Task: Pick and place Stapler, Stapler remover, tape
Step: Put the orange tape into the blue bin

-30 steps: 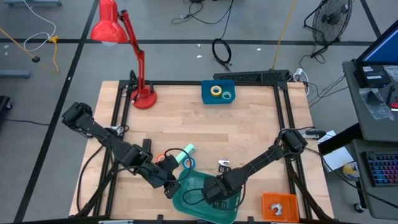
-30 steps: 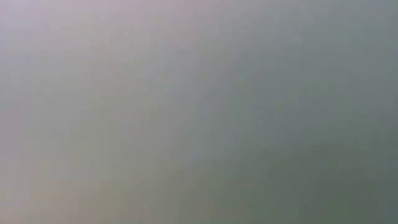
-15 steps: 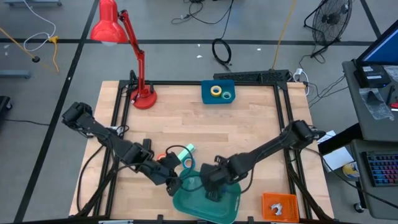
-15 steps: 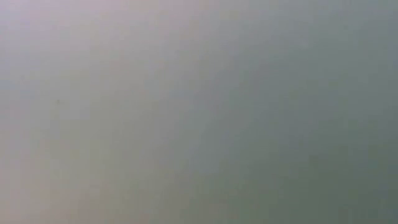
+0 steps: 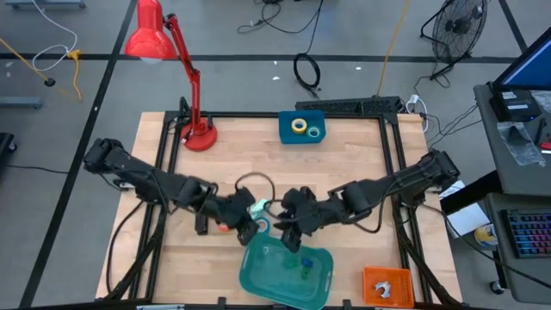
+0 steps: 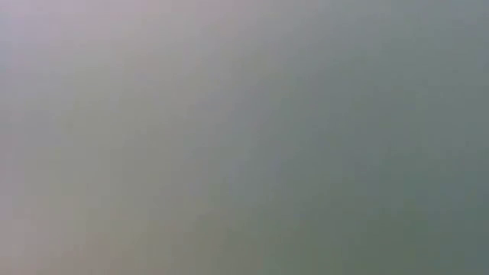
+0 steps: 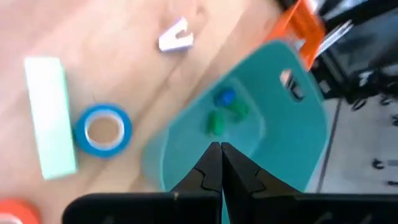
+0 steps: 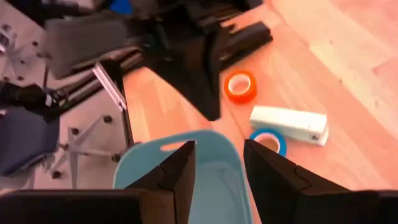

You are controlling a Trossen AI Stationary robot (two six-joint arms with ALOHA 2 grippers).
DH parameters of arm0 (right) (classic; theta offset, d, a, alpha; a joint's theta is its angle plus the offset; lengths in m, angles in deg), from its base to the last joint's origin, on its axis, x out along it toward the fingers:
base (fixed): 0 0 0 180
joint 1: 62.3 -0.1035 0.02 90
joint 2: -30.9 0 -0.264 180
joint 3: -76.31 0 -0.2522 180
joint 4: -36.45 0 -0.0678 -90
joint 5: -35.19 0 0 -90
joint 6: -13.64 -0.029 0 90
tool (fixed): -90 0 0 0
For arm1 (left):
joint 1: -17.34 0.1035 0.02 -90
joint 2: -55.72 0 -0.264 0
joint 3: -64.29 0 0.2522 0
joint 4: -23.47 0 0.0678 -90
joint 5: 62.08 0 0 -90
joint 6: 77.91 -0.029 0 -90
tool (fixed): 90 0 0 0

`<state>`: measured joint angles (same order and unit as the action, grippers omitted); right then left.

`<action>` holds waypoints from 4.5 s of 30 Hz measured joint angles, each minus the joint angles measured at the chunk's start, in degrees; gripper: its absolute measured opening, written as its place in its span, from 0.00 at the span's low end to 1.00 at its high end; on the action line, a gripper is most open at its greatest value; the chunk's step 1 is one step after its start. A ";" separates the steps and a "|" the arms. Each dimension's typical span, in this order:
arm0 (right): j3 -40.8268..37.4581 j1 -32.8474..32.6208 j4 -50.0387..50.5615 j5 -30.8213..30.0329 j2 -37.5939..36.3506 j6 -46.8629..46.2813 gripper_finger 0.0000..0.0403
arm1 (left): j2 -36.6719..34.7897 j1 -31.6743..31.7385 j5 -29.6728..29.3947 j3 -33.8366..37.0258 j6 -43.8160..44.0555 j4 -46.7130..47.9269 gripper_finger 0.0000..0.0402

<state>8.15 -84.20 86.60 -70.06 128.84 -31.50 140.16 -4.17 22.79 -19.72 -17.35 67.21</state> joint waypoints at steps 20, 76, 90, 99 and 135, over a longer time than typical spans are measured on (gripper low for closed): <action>0.00 7.06 25.70 -2.87 -1.02 -6.61 0.30 | -6.57 26.30 6.21 0.56 -33.65 34.37 0.00; -35.54 5.82 -10.12 -4.43 -23.33 -18.96 0.06 | 1.53 7.54 2.92 26.72 -27.46 10.49 0.09; -35.52 6.77 -7.91 -9.31 -23.36 -18.44 0.01 | -0.99 26.94 4.88 4.88 -36.54 9.87 0.09; -35.47 18.11 -6.79 -1.50 -24.93 -7.42 0.00 | 11.20 44.90 11.74 -20.00 -46.04 16.23 0.09; -35.45 50.53 -3.87 5.22 -30.11 13.38 0.00 | 43.02 62.41 32.77 -58.06 -58.22 26.45 0.09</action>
<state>-27.30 -33.67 82.73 -64.84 98.73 -18.12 183.18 58.25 55.56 -77.78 -75.57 93.66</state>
